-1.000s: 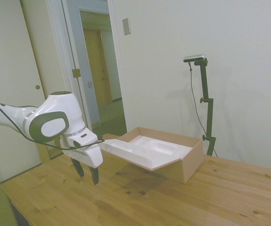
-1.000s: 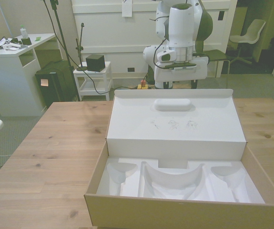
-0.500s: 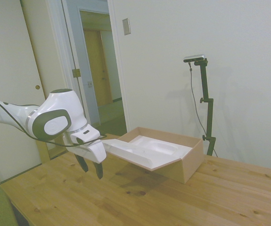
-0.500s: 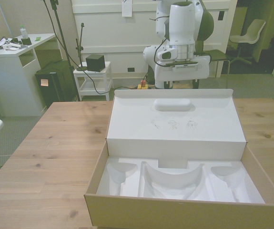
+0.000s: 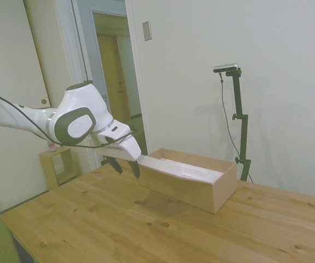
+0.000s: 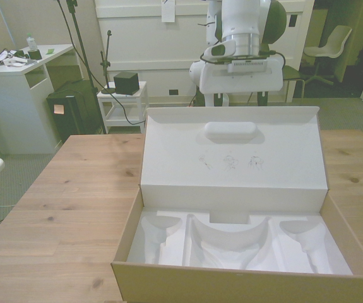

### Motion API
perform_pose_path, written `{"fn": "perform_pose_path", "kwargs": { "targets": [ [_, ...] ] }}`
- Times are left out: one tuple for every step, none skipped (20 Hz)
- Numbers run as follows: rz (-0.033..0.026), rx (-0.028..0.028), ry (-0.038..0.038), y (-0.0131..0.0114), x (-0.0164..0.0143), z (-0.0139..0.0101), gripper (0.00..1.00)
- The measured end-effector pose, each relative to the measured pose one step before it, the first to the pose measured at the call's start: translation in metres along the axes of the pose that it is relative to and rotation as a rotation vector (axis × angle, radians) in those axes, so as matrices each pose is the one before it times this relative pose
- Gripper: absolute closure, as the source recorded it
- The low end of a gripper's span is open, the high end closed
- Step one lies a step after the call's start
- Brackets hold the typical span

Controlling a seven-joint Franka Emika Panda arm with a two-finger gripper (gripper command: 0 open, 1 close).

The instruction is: Close the box

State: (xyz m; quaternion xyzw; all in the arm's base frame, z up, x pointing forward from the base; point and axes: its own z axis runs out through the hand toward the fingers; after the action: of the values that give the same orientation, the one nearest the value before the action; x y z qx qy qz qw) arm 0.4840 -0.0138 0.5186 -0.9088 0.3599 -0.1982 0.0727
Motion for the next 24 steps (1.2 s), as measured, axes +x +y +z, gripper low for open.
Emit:
{"fn": "perform_pose_path", "kwargs": {
  "targets": [
    [-0.00782,0.00631,0.01972,-0.00320,0.00445,-0.00785,0.00],
    [-0.00778,0.00479,0.01940,-0.00294,0.00460,-0.00766,0.00],
    [-0.00581,0.00509,0.01945,-0.00247,0.00495,-0.00753,0.00],
    [-0.00327,0.00353,0.01811,-0.00162,0.00584,-0.00664,0.00],
    [0.00302,0.00468,0.01608,-0.00067,0.00785,-0.00565,0.00],
    [0.00588,0.00461,0.01373,-0.00042,0.00968,-0.00418,0.00],
    [0.00865,0.00379,0.01254,-0.00025,0.01216,-0.00241,0.00],
    [0.00977,0.00287,0.01038,-0.00082,0.01411,-0.00060,0.00],
    [0.01163,0.00129,0.00899,-0.00152,0.01506,0.00160,0.00],
    [0.01104,-0.00026,0.00672,-0.00276,0.01518,0.00240,0.00],
    [0.00778,-0.00165,0.00355,-0.00447,0.01385,0.00230,0.00],
    [0.00556,-0.00085,0.00396,-0.00617,0.01369,0.00080,0.00],
    [0.00317,-0.00107,0.00235,-0.00597,0.01098,-0.00059,0.00],
    [0.00073,-0.00065,0.00096,-0.00713,0.00967,-0.00096,0.00],
    [-0.00253,0.00112,-0.00075,-0.00873,0.00704,-0.00014,0.00],
    [-0.00432,0.00041,-0.00423,-0.00852,0.00386,0.00308,0.00],
    [-0.00565,-0.00021,-0.00448,-0.00792,0.00210,0.00539,0.00],
    [-0.00586,-0.00233,-0.00684,-0.00739,0.00005,0.00755,0.00],
    [-0.00406,-0.00417,-0.00578,-0.00549,0.00012,0.00844,0.00],
    [-0.00214,-0.00353,-0.00376,-0.00364,0.00065,0.00743,0.00],
    [-0.00134,-0.00407,-0.00546,-0.00233,-0.00014,0.00613,0.00],
    [-0.00330,-0.00364,-0.00781,-0.00232,-0.00209,0.00314,0.00],
    [-0.00590,-0.00141,-0.00863,-0.00356,-0.00432,-0.00014,0.00],
    [-0.00804,0.00279,-0.00705,-0.00463,-0.00697,-0.00359,0.00]
  ]
}}
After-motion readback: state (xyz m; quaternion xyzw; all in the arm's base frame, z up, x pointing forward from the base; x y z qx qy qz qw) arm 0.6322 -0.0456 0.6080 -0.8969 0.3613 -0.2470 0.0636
